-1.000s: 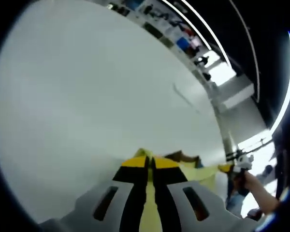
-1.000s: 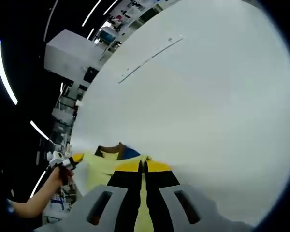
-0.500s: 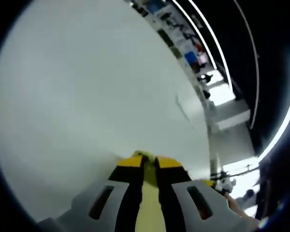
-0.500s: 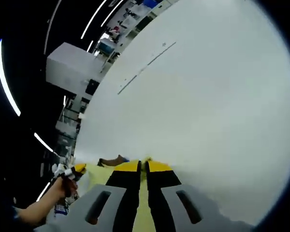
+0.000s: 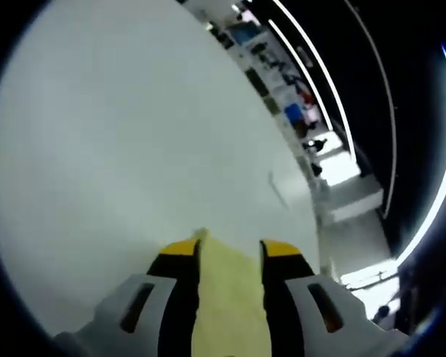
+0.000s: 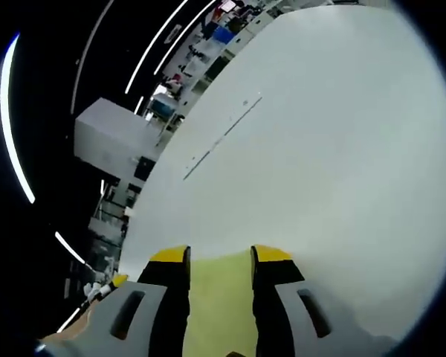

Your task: Fold the garment on the visible template until the final outline fits inside the template.

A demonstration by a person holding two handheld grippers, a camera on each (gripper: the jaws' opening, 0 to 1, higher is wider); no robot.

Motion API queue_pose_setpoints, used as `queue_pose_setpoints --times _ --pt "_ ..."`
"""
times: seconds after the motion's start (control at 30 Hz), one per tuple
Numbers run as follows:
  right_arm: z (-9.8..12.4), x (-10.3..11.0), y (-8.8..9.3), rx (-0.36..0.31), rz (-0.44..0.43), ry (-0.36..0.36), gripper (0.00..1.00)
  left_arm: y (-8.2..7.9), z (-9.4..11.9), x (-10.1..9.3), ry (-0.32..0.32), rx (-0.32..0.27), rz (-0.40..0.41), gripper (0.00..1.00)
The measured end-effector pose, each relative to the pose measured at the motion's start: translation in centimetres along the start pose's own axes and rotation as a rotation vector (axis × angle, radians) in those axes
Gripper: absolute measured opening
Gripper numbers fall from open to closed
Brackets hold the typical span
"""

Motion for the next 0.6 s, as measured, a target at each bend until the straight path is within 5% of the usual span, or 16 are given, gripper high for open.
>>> queue_pose_setpoints --times 0.3,0.53,0.6 --pt "1.1 0.2 1.4 0.002 0.016 -0.011 0.29 2.7 1.8 -2.4 0.013 0.020 -0.055 0.29" --pt "1.9 1.0 2.1 -0.002 0.094 -0.038 0.29 4.1 2.7 -3.6 0.028 0.088 -0.235 0.39" --pt "2.1 1.3 2.2 -0.008 0.127 -0.047 0.29 3.1 2.2 -3.2 0.033 0.103 -0.275 0.42"
Point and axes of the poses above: the point that each gripper's makers call its tool centre point, and the gripper's own axes: z roughly backward along the fingers, x roughly to its left, y roughly out of its underside, the point moved 8 cm from there along z, roughly backward along the fingers, and after that the axes turned 12 degrees about y, right-handed, at the moved point
